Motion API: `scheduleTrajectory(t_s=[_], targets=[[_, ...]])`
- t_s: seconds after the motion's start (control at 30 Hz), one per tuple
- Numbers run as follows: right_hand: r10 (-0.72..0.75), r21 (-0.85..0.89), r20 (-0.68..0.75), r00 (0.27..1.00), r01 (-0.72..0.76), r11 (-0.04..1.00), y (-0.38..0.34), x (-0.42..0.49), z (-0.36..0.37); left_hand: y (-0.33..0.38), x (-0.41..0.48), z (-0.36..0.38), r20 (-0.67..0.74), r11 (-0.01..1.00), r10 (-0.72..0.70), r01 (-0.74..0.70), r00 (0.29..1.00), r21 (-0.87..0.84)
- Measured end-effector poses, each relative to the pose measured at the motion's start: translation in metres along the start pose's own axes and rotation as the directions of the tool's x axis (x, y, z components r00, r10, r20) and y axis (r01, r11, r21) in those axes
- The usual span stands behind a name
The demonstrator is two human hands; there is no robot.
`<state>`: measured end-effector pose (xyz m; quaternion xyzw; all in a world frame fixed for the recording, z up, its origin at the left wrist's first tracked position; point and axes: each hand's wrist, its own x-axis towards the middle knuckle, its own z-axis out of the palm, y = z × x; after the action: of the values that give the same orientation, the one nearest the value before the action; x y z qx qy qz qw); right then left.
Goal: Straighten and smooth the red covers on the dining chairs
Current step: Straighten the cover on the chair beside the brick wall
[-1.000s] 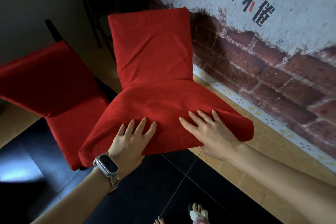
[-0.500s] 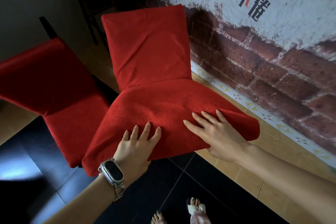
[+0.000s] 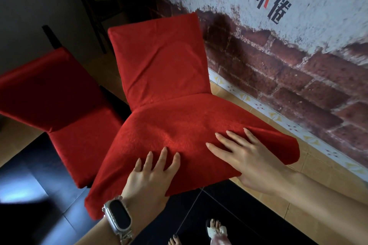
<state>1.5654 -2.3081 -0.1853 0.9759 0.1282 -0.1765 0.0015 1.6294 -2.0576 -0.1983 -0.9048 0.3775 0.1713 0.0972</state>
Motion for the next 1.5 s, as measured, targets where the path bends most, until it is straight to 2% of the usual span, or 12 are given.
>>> scheduleTrajectory(t_s=[0.13,0.33,0.5,0.57,0.63,0.7,0.8,0.97,1.1,1.2,1.33,1.5], targets=[[-0.012,0.006,-0.044,0.999,0.012,1.0,0.012,-0.004,-0.011,0.003,0.005,-0.012,0.013,1.0,0.027,-0.027,1.0,0.0],[0.017,0.004,-0.179,0.984,-0.017,1.0,0.033,0.02,-0.042,-0.025,0.025,-0.048,-0.102,1.0,-0.013,0.014,0.995,0.012],[0.039,0.011,-0.166,0.985,-0.038,0.999,0.046,0.04,-0.073,-0.041,0.038,-0.084,-0.265,1.0,-0.021,0.016,0.964,-0.021],[0.064,0.084,-0.161,0.985,-0.051,0.995,0.049,0.047,-0.084,-0.048,0.042,-0.09,-0.327,0.999,-0.038,0.028,0.944,-0.034],[0.108,0.182,-0.228,0.968,-0.067,0.981,0.05,0.057,-0.093,-0.054,0.045,-0.096,-0.382,0.998,-0.052,0.031,0.923,-0.062],[0.159,0.197,-0.369,0.916,-0.09,0.976,0.049,0.069,-0.099,-0.059,0.05,-0.107,-0.41,0.992,-0.101,0.061,0.906,-0.109],[0.213,0.185,-0.573,0.791,-0.128,0.974,0.05,0.09,-0.108,-0.07,0.067,-0.124,-0.395,0.942,-0.251,0.13,0.884,-0.308],[0.305,0.227,-0.738,0.602,-0.205,0.952,0.062,0.126,-0.12,-0.088,0.098,-0.144,-0.53,0.919,-0.354,0.181,0.771,-0.351],[0.361,0.256,-0.803,0.475,-0.272,0.928,0.072,0.153,-0.136,-0.106,0.119,-0.162,-0.561,0.902,-0.406,0.219,0.721,-0.372],[0.387,0.283,-0.822,0.417,-0.291,0.914,0.08,0.171,-0.147,-0.12,0.135,-0.175,-0.547,0.895,-0.431,0.261,0.718,-0.362],[0.386,0.283,-0.831,0.4,-0.294,0.913,0.09,0.192,-0.162,-0.137,0.153,-0.189,-0.551,0.892,-0.443,0.284,0.708,-0.352],[0.369,0.28,-0.877,0.309,-0.295,0.913,0.102,0.22,-0.183,-0.162,0.178,-0.208,-0.503,0.901,-0.412,0.258,0.76,-0.348]])
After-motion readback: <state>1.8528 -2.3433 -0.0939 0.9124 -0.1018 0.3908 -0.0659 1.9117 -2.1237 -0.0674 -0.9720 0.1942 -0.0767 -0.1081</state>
